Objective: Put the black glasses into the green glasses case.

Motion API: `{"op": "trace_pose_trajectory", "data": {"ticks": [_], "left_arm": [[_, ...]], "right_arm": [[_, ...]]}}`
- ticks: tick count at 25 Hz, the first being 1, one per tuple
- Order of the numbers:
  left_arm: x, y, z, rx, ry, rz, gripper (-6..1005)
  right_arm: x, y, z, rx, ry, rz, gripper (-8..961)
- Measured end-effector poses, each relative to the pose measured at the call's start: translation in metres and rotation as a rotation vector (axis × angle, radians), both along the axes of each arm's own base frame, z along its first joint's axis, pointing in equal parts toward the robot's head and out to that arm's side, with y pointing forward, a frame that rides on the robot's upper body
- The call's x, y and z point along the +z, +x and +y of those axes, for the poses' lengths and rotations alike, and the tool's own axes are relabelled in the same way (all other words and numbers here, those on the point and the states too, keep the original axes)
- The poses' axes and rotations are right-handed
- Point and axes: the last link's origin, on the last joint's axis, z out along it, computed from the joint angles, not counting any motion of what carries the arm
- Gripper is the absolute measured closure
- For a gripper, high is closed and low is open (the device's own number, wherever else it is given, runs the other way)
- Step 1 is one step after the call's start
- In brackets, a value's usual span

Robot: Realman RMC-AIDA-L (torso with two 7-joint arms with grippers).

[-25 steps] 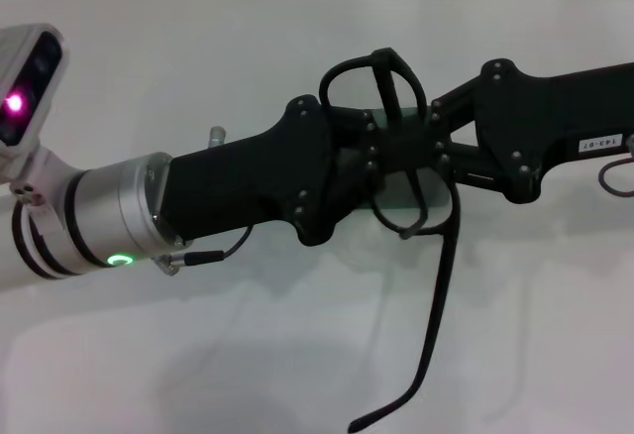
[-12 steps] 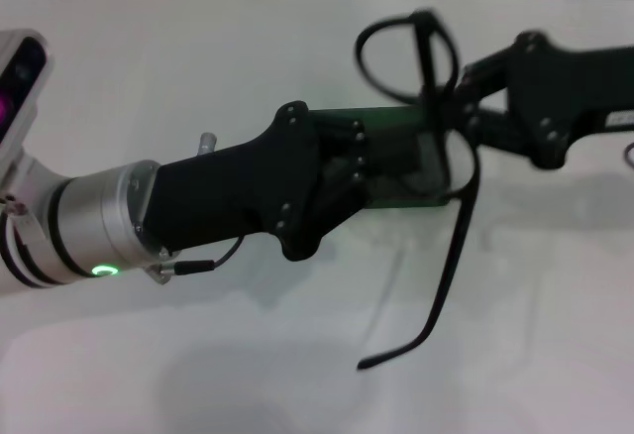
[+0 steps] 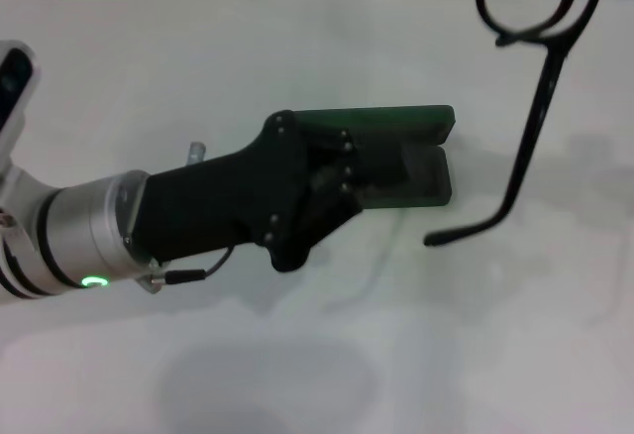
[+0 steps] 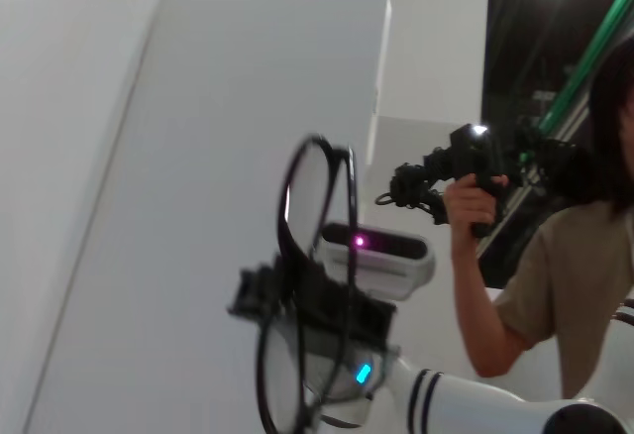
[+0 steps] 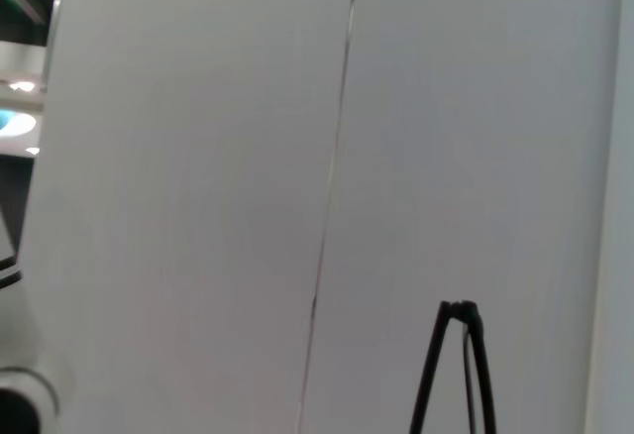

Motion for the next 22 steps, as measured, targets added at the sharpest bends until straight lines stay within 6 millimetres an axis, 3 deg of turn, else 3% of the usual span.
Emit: {"op": "trace_pose_trajectory", "data": {"ticks": [5, 14, 22], "left_arm": [[-0.007, 0.010, -0.005, -0.073, -0.052, 0.005, 965], [-0.011, 0.022, -0.005, -0.131, -0.061, -0.004, 964], [-0.006, 0.020, -0.001, -0.093, -0.021, -0.045, 964]], "right_arm": [[-0.006, -0.011, 0.012, -0.002, 0.032, 0.025, 871], [-0.059, -0.029, 0.037, -0.039, 0.014, -0.125, 871], [-0.097, -0.030, 0.037, -0.034, -0.020, -0.264, 871]]}}
